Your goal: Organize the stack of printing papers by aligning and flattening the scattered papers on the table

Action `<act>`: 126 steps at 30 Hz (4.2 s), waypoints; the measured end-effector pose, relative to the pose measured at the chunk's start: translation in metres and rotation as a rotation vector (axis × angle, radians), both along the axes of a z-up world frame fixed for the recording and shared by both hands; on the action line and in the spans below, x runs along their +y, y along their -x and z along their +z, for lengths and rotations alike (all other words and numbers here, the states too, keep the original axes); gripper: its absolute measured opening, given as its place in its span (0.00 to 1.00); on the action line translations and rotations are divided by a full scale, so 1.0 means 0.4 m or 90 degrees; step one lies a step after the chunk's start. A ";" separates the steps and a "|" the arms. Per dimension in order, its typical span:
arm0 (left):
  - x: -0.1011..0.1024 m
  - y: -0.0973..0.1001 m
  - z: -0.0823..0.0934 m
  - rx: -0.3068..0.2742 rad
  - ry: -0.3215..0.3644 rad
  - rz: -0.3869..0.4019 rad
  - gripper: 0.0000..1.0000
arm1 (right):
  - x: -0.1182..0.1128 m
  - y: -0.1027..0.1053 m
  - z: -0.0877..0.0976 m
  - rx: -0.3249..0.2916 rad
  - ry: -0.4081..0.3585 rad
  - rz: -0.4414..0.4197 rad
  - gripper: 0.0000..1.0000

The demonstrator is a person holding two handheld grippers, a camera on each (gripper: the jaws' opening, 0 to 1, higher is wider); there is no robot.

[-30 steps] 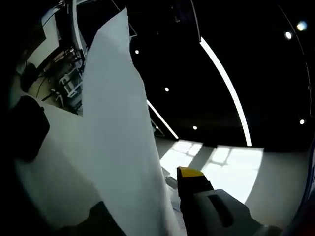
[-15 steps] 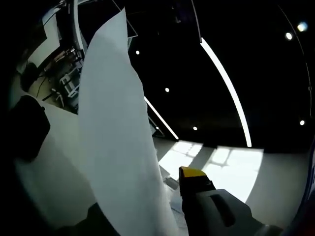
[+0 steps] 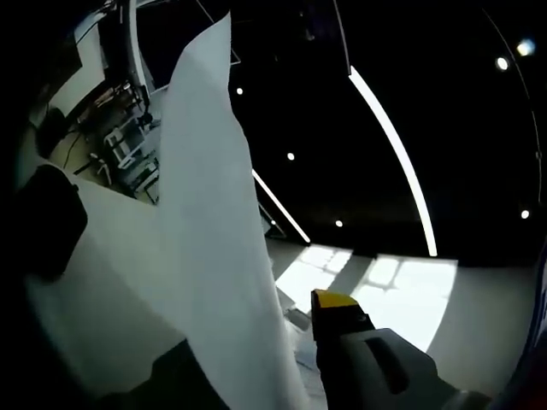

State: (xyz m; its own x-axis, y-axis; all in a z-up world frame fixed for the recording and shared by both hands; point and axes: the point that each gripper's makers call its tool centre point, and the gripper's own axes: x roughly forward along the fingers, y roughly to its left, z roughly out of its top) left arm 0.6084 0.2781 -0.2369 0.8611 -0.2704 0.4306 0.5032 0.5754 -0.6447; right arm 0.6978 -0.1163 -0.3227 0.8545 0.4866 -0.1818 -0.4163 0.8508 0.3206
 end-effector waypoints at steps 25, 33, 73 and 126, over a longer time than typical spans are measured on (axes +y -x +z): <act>0.001 0.001 0.001 -0.001 0.000 0.001 0.20 | 0.010 0.019 0.046 -0.058 -0.025 0.013 0.00; 0.003 0.001 0.001 -0.002 0.003 0.000 0.20 | 0.008 0.028 0.069 -0.084 -0.048 0.015 0.00; 0.005 0.001 -0.001 -0.002 0.006 0.000 0.20 | 0.012 0.066 0.154 -0.167 -0.106 0.026 0.00; -0.001 0.002 0.003 -0.003 0.004 -0.002 0.20 | 0.069 0.135 0.364 -0.245 -0.159 0.114 0.00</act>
